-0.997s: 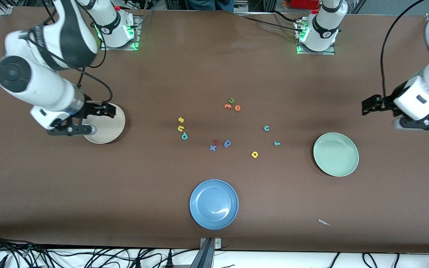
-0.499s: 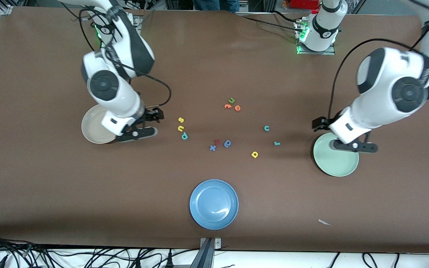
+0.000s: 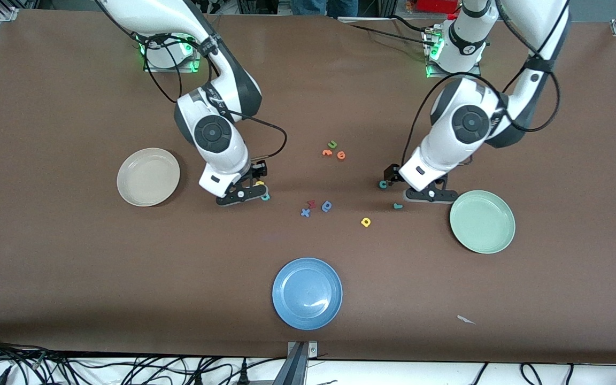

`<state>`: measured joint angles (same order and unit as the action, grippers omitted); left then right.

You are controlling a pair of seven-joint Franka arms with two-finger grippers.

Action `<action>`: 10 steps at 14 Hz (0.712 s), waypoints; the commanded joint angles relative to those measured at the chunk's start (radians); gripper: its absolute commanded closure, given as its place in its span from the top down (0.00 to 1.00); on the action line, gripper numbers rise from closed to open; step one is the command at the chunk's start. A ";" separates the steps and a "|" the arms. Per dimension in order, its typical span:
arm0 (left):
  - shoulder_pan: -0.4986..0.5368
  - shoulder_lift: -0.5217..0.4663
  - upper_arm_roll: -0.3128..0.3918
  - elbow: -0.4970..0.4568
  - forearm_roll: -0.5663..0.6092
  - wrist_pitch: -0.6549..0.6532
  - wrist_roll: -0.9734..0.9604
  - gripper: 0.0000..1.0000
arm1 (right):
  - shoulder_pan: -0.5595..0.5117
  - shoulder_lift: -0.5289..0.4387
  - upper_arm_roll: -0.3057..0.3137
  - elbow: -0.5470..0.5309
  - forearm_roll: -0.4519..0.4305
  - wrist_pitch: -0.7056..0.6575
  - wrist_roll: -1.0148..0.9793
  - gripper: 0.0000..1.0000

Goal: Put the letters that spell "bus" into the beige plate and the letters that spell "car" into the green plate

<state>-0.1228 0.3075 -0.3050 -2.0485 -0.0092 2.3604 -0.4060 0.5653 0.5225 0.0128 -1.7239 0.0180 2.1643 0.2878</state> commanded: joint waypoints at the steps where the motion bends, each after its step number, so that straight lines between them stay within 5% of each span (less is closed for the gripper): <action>1: -0.029 -0.015 0.003 -0.108 0.012 0.139 -0.060 1.00 | 0.022 0.045 -0.007 0.004 0.002 0.058 0.024 0.68; 7: -0.081 0.142 0.001 -0.102 0.288 0.261 -0.370 1.00 | 0.057 0.105 -0.007 -0.012 -0.003 0.147 0.068 0.64; 10: -0.089 0.189 0.001 -0.068 0.316 0.264 -0.396 0.95 | 0.061 0.105 -0.008 -0.074 -0.006 0.199 0.070 0.64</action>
<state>-0.2046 0.4622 -0.3052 -2.1572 0.2710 2.6245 -0.7726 0.6169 0.6337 0.0127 -1.7503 0.0180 2.3250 0.3425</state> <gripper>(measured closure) 0.031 0.361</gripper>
